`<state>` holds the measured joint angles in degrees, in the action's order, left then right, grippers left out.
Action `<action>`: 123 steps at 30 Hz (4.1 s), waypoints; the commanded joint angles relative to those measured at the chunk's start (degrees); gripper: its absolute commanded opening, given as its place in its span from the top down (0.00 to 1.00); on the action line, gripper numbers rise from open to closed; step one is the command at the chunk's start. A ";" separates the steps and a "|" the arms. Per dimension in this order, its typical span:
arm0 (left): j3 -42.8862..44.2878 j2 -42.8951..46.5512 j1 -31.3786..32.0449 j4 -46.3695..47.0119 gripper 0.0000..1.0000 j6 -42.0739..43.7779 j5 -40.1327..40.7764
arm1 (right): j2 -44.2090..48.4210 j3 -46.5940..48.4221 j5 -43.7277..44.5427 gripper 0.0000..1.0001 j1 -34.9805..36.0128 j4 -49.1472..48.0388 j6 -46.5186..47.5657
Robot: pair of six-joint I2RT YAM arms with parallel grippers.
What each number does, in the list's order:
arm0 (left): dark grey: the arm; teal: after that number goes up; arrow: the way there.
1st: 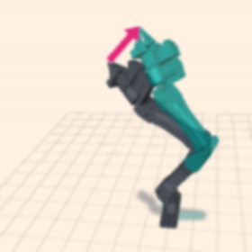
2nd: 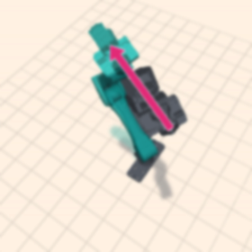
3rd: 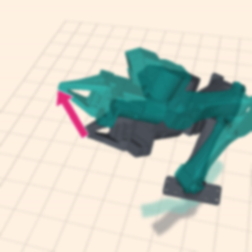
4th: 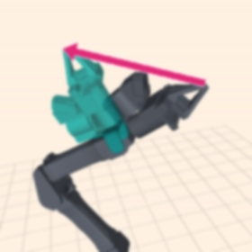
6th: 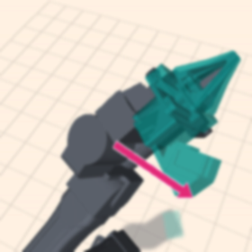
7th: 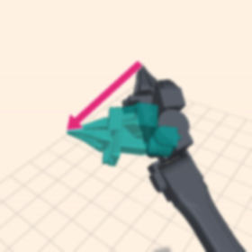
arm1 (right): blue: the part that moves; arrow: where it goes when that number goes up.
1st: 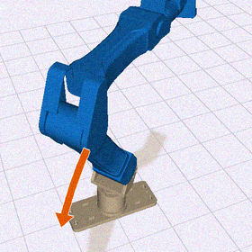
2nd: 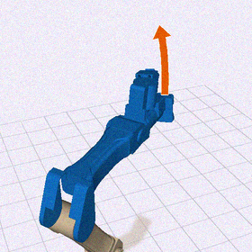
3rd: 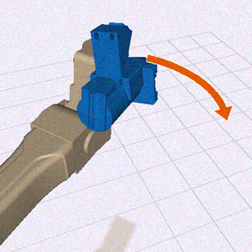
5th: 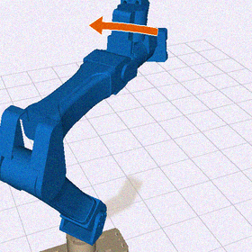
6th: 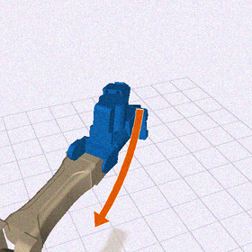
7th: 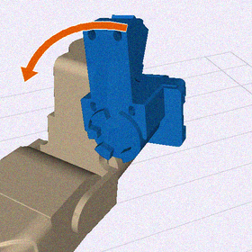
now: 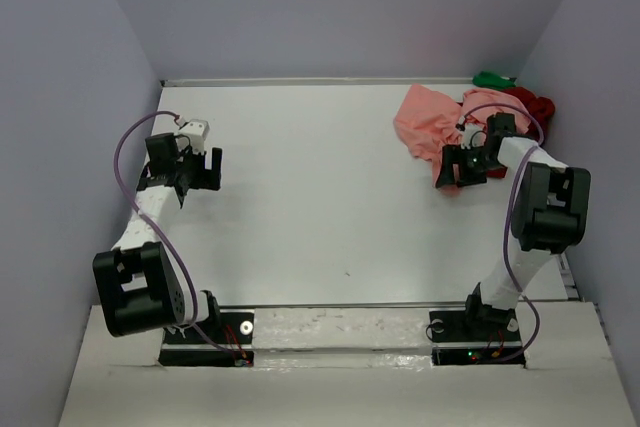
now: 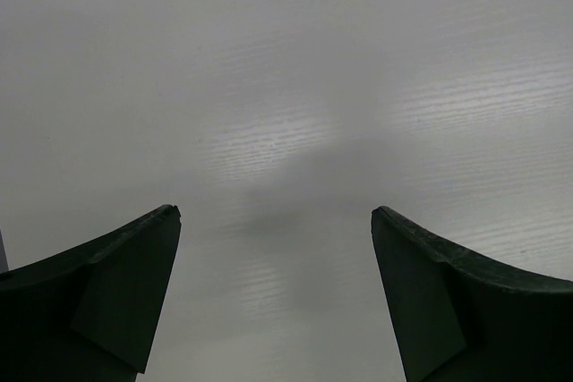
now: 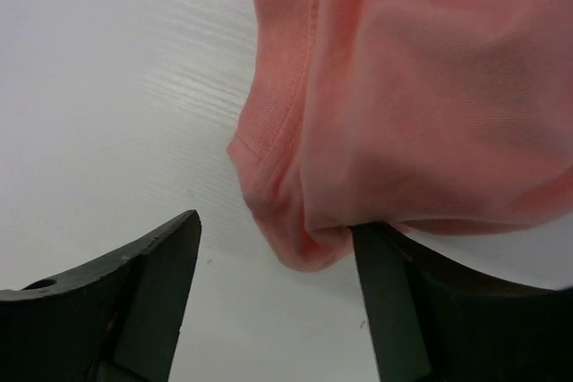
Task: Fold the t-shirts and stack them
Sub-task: Grab the tshirt from the pile
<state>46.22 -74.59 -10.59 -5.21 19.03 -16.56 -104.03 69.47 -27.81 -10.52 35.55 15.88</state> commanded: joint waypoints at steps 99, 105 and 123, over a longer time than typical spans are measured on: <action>-0.60 1.37 0.92 3.28 0.11 0.04 1.35 | -6.71 41.88 29.05 0.00 27.75 -10.85 10.85; -0.78 0.94 0.92 3.63 0.11 0.13 1.44 | -7.51 41.37 34.66 0.00 24.95 -11.12 12.68; -1.04 0.85 0.92 3.37 0.11 0.48 -0.67 | -9.87 25.01 36.08 0.24 4.11 -13.75 10.40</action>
<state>45.58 -73.60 -9.80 -2.81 18.98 -16.12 -112.88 94.83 8.73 -8.21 24.38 26.57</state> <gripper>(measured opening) 0.891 0.770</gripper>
